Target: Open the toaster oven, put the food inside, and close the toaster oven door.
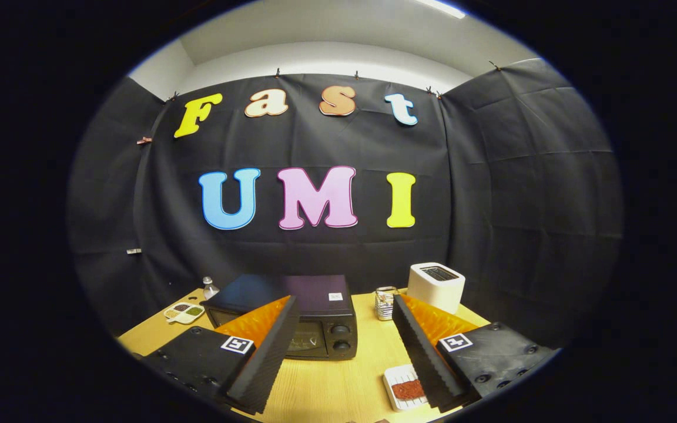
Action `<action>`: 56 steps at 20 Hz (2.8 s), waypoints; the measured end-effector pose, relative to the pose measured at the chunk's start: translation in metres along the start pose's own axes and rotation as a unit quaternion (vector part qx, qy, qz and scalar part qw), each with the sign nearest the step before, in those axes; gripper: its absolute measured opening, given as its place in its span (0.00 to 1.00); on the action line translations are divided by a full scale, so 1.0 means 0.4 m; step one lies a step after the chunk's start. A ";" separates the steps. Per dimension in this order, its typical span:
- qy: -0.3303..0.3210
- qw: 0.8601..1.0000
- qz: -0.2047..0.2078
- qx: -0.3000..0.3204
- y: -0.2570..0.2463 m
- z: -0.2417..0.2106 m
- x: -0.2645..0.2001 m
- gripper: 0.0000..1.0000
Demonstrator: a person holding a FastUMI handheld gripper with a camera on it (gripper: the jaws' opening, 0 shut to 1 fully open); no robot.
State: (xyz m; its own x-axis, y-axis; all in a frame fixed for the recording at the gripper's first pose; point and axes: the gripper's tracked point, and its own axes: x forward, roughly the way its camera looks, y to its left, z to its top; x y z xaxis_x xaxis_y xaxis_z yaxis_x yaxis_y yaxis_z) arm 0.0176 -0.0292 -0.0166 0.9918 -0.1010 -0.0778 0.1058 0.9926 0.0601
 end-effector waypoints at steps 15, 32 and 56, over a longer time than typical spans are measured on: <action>0.081 0.995 0.056 -0.001 0.344 -0.177 0.241 1.00; 0.127 0.991 0.026 -0.021 0.443 -0.352 0.363 0.98; 0.177 0.975 0.108 -0.076 0.407 -0.537 0.063 0.98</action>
State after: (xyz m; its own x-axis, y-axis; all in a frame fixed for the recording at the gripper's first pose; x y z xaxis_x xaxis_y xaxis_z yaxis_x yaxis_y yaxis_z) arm 0.0446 0.1445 -0.2226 0.9006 0.1142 -0.4195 -0.1411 0.9894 -0.0335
